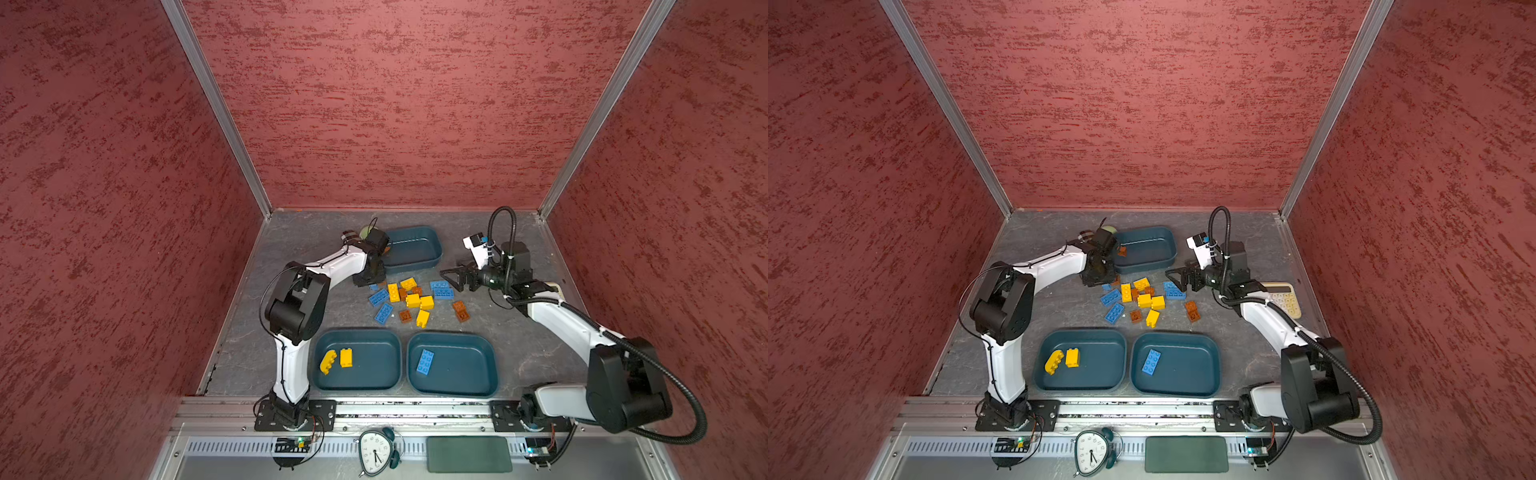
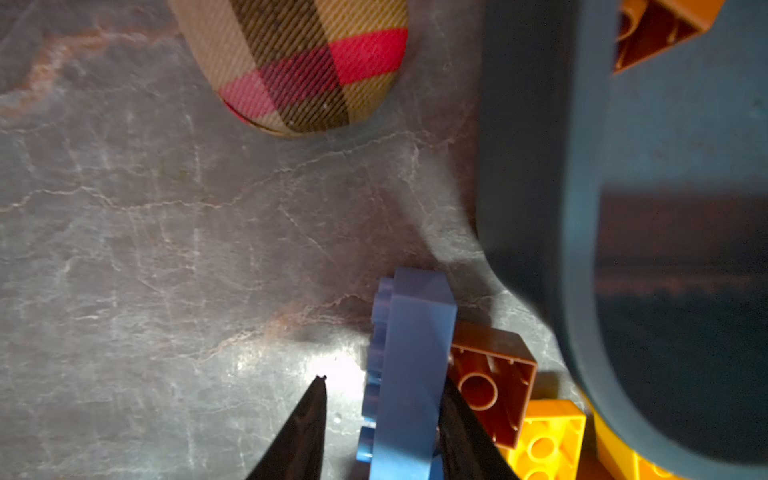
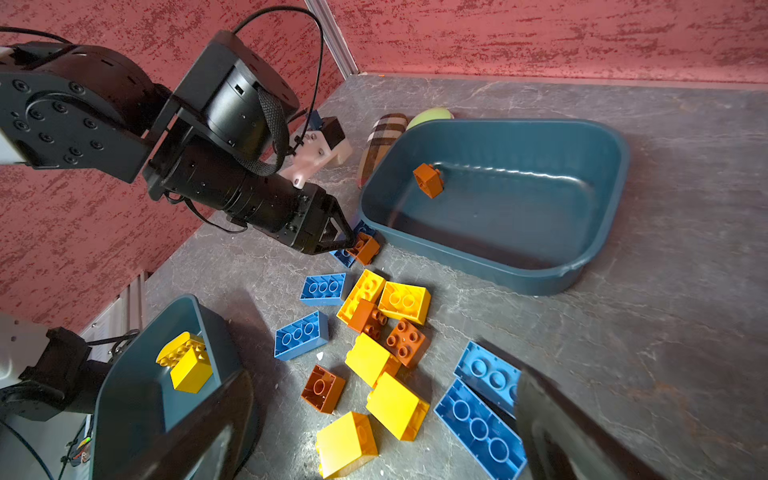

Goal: Sort the legos into containers by color
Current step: 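Close the left gripper on a long blue brick beside the far bin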

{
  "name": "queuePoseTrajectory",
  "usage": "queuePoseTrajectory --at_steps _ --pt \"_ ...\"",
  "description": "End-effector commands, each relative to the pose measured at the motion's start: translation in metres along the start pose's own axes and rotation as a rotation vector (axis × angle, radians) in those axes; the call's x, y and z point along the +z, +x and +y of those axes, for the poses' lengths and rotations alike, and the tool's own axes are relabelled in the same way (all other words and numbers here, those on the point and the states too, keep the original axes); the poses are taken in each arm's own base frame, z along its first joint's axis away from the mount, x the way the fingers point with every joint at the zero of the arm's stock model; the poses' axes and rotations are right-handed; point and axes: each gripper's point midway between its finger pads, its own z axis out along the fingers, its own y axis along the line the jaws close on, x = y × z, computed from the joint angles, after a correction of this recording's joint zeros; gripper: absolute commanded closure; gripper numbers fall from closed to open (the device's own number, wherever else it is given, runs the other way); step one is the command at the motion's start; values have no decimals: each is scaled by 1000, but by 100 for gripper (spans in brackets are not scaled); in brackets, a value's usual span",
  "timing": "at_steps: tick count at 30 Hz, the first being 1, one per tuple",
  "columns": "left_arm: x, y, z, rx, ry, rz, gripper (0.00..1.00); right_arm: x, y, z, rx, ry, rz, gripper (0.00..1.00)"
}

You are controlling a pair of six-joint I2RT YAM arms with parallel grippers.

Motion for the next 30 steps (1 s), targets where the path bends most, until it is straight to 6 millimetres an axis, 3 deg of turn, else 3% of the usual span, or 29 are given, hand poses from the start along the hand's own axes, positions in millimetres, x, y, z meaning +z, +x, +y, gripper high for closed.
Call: queuePoseTrajectory --at_steps 1,8,23,30 --pt "-8 0 7 16 -9 -12 56 1 -4 2 -16 -21 -22 1" --pt "-17 -3 2 13 30 -27 56 0 -4 3 -15 -22 -23 1" --pt "-14 -7 -3 57 64 -18 57 -1 -2 3 -9 -20 -22 1" --pt "0 -7 -2 86 58 3 57 -1 -1 2 -7 -19 -21 1"
